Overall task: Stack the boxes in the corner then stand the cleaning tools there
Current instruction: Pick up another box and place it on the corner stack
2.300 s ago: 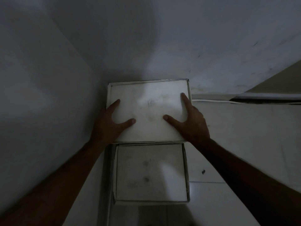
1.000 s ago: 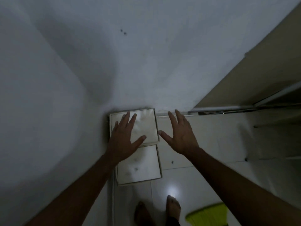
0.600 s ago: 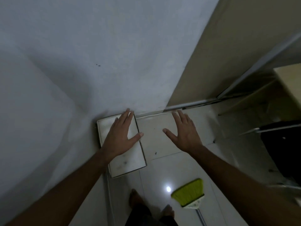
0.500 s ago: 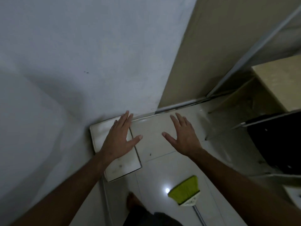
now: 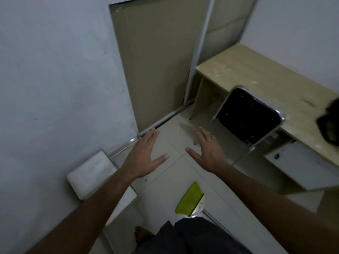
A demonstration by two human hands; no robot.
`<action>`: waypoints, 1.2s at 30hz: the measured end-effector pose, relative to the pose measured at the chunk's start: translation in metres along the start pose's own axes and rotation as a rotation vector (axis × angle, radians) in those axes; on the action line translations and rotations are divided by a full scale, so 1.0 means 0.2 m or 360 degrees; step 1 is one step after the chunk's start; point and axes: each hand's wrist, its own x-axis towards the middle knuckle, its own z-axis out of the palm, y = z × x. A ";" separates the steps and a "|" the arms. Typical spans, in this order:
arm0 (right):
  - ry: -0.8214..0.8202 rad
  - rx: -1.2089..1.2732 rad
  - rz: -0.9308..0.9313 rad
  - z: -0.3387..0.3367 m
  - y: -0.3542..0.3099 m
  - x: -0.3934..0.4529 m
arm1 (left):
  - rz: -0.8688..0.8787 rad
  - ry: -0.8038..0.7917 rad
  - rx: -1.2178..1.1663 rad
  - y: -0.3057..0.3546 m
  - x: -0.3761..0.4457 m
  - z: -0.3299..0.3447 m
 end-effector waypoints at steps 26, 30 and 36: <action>0.0612 0.0162 0.1239 -0.65 1.06 -1.21 | 0.1166 -0.0820 0.0124 1.65 0.65 0.75; 0.0715 0.0174 0.1463 -0.65 1.13 -1.38 | 0.1356 -0.0969 0.0117 1.82 0.70 0.89; 0.0821 0.0204 0.1807 -0.57 1.18 -1.64 | 0.1622 -0.1188 0.0127 2.09 0.67 1.13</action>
